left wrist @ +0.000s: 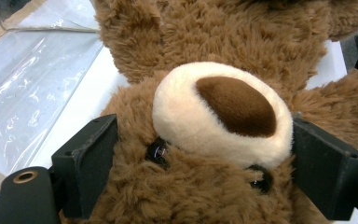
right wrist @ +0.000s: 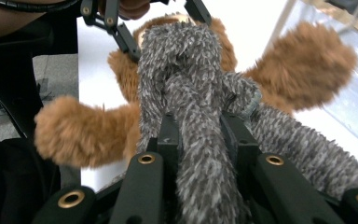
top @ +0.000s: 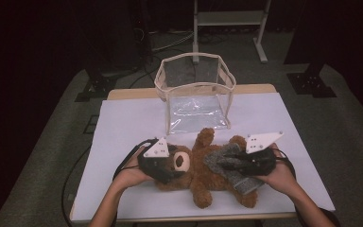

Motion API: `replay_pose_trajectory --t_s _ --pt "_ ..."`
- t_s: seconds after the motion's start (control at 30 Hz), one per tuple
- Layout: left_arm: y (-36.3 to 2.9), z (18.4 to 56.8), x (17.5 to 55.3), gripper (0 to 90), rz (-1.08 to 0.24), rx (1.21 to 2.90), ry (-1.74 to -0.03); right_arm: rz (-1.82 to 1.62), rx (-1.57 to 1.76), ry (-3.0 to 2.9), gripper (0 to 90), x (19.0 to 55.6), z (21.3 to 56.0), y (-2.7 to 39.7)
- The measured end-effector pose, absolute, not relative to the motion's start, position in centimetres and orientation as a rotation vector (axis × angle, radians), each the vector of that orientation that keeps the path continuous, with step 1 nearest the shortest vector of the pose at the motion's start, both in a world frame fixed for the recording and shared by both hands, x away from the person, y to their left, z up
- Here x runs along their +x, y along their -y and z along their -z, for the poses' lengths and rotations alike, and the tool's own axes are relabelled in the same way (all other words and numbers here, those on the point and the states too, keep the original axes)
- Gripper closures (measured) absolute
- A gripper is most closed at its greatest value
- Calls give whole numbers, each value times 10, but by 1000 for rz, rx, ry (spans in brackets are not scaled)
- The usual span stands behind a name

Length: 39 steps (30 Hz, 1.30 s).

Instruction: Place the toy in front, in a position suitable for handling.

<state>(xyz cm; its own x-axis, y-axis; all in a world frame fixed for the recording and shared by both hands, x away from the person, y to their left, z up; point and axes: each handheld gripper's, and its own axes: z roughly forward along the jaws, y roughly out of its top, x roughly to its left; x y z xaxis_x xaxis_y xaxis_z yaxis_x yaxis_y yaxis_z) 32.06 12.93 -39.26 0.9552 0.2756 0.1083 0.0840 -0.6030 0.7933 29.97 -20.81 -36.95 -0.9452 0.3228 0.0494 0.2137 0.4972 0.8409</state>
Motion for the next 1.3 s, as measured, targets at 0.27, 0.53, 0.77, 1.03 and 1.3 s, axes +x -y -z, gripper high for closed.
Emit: replay_pose_trajectory --t_s 0.27,0.53,0.77,1.03,1.3 --pt "-130 393 321 138 -269 2213 -255 -1450 582 -2593 704 287 383 239" --pt "-129 392 322 150 -259 2215 -272 -1448 596 -2586 704 286 379 241" --pt "-128 391 321 154 -262 2220 -263 -1411 448 -2615 705 299 362 199" --pt "-127 390 319 168 -272 2232 -248 -1335 263 -2709 706 312 362 134" --pt "-129 391 320 169 -267 2219 -254 -1374 293 -2691 707 305 363 155"
